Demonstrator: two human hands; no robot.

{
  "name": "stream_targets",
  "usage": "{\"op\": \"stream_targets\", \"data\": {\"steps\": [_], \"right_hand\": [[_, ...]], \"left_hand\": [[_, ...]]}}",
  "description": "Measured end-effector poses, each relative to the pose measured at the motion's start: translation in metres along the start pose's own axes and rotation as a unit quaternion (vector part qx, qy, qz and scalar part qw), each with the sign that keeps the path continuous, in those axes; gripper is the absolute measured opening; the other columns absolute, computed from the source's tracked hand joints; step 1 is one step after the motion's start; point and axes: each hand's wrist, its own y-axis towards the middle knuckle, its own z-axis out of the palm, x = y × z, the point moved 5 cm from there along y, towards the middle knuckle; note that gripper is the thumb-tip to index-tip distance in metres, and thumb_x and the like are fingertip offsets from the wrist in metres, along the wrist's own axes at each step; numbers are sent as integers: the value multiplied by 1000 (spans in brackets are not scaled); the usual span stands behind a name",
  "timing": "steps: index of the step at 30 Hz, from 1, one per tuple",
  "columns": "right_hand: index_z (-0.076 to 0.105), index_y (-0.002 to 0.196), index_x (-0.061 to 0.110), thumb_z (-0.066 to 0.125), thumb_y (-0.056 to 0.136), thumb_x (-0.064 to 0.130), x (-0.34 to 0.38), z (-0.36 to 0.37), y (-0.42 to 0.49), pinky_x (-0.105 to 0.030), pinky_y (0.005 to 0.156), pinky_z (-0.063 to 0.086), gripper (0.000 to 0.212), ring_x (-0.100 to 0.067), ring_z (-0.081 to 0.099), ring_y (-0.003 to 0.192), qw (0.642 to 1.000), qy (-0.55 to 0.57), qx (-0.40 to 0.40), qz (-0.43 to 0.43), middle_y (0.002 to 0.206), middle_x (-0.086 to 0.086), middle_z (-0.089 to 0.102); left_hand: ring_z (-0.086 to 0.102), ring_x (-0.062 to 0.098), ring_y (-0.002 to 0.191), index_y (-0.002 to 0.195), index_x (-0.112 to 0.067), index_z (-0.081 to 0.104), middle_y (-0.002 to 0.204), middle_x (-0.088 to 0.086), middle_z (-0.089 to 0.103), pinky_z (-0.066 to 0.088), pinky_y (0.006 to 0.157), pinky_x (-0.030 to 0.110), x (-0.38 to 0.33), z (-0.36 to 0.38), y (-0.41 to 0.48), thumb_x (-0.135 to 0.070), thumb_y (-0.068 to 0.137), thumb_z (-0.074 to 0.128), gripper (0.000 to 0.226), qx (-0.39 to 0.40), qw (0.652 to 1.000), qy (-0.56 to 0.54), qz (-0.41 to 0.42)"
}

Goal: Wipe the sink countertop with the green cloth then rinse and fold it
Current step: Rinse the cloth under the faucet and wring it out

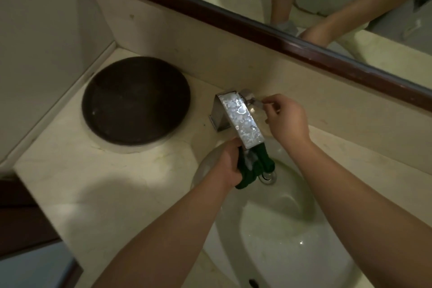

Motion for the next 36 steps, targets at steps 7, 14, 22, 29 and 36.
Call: {"op": "stream_targets", "data": {"steps": [7,14,22,29,36], "right_hand": [[64,105,21,46,94,51,-48,41,-78,-28,80,43,37,-19,62,97,896,283,34,341,111,-2,67],[59,129,26,54,76,73,-52,109,-127,-46,104,36,71,-21,56,107,677,493,173,520,130,4,58],[64,118,19,65,78,45,-47,119,-103,-33,76,54,48,-23,68,100,663,565,137,473,115,-7,71],[59,84,18,49,95,30,-78,106,-94,-31,54,49,19,-17,61,61,813,396,92,417,88,-6,64],[57,126,13,44,92,60,-91,109,-119,-50,95,47,59,-31,62,103,632,537,102,549,114,-10,65]], "left_hand": [[60,26,74,76,-9,66,65,10,70,49,75,35,2,0,5,-25,96,51,30,-21,1000,7,22],[66,30,96,82,-15,77,96,11,73,46,103,45,6,-7,13,-38,81,61,28,-18,995,-67,76],[65,28,84,92,-13,70,86,7,70,48,96,39,-8,-14,22,-35,86,61,24,-35,985,-136,99],[47,21,62,65,-20,40,69,2,42,44,66,29,-8,-10,28,-18,74,59,20,-72,989,-89,94],[64,20,50,74,-11,63,56,5,66,47,63,33,-12,-1,20,-32,99,43,39,-31,992,-71,101]]}}
